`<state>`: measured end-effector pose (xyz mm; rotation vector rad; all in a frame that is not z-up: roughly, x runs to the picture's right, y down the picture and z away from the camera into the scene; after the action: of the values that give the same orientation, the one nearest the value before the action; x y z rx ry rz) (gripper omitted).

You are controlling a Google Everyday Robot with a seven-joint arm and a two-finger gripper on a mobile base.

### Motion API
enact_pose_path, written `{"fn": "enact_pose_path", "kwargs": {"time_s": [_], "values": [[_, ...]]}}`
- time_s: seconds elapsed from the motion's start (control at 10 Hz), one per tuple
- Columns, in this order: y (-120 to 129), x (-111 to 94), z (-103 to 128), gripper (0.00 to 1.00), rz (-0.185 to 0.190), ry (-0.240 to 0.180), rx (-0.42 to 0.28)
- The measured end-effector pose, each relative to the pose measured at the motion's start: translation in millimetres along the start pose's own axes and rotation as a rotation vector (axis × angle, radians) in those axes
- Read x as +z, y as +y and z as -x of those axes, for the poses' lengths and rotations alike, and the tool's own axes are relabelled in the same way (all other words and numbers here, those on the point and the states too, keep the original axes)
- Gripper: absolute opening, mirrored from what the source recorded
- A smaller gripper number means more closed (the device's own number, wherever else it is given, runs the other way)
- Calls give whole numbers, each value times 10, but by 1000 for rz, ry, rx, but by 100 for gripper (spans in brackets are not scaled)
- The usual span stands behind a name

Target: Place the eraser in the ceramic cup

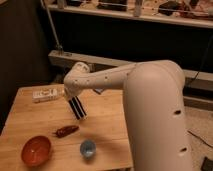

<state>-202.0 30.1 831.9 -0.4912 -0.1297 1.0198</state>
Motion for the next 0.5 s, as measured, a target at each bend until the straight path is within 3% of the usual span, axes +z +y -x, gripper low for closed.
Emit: {"fn": "enact_pose_path", "kwargs": {"time_s": [0.5], "values": [[8, -108, 6, 35, -5, -47, 13]]}}
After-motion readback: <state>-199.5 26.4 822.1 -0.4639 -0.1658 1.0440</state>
